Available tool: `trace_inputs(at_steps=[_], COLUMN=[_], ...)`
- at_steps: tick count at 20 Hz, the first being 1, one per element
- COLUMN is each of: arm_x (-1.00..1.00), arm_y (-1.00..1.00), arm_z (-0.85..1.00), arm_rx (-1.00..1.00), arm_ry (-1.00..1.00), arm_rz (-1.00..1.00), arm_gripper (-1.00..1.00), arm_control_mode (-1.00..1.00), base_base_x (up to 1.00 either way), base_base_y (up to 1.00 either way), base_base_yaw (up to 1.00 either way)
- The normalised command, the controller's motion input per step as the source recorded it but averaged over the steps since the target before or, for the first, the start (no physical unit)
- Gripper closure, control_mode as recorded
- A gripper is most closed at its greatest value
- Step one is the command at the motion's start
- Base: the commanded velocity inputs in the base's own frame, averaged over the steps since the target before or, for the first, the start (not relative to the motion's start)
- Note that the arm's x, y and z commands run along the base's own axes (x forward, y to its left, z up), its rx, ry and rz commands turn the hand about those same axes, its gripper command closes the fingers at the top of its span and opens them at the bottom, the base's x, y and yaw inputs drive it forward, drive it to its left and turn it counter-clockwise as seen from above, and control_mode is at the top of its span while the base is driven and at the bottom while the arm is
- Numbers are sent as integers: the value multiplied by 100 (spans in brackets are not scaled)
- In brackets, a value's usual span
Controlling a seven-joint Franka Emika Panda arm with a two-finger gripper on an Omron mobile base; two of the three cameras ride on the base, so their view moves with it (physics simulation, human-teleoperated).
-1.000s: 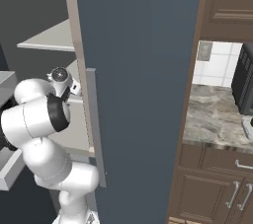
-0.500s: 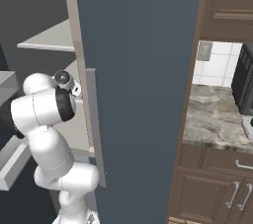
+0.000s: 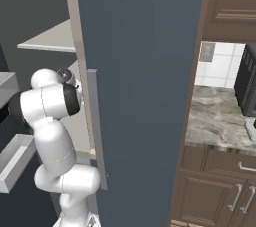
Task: Take the lemon and broccoli out of the freezer and place them in the tupperware container on the counter. Then put the tupperware containing the vegetables back in the freezer.
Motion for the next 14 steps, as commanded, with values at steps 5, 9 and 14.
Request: trace_inputs(at_steps=[5, 9, 14], arm_x=[9, 10, 15], arm_y=[30, 37, 32], arm_z=[-30, -31, -32], arm_rx=[-1, -1, -2], arm_ry=[3, 3, 4], arm_rz=[0, 0, 0], arm_gripper=[-100, 100, 100], arm_control_mode=[-100, -100, -100], base_base_x=[0, 0, 0], base_base_y=[0, 0, 0], base_base_yaw=[0, 0, 0])
